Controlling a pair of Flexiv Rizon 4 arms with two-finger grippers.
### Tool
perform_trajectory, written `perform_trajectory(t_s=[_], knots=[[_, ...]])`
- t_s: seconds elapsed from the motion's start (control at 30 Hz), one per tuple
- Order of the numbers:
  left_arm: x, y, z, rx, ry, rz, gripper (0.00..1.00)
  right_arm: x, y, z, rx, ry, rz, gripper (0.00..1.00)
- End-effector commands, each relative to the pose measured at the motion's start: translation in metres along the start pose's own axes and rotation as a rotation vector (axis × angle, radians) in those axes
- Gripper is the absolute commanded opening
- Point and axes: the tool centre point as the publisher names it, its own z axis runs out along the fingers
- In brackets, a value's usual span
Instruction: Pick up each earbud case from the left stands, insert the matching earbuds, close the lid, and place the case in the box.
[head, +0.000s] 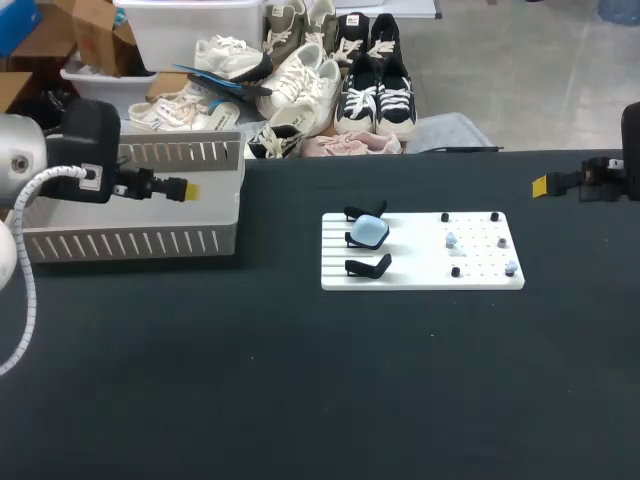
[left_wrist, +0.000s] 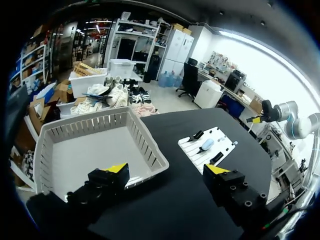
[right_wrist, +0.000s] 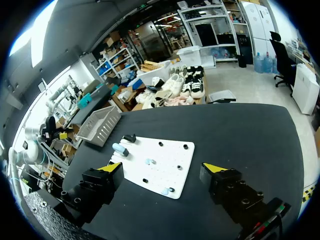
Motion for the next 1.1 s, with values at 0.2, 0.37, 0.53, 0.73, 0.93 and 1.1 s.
perform_trajectory(t_s=[0.2,0.37,0.53,0.73,0.93,1.1], knots=[[-0.012,-0.008,0.028,0.21,0.015,0.298,1.0,0.0,0.002,-0.002,0.009,0.003,0.002,1.0],[-0.019,-0.024,0.04,0.271,0.027,0.446,1.0,0.0,0.002,-0.002,0.009,0.003,0.002,1.0],[-0.023,-0.028,0.055,0.313,0.03,0.551,1.0,0.0,0.002,-0.002,0.009,0.003,0.002,1.0],[-0.028,-0.038,0.068,0.314,0.01,0.629,1.0,0.0,0.002,-0.002,0.009,0.003,0.002,1.0],[-0.031,-0.047,0.084,0.344,-0.003,0.691,1.0,0.0,0.002,-0.002,0.009,0.003,0.002,1.0],[-0.03,-0.054,0.095,0.415,0.001,0.752,1.0,0.0,0.002,-0.002,0.009,0.003,0.002,1.0]])
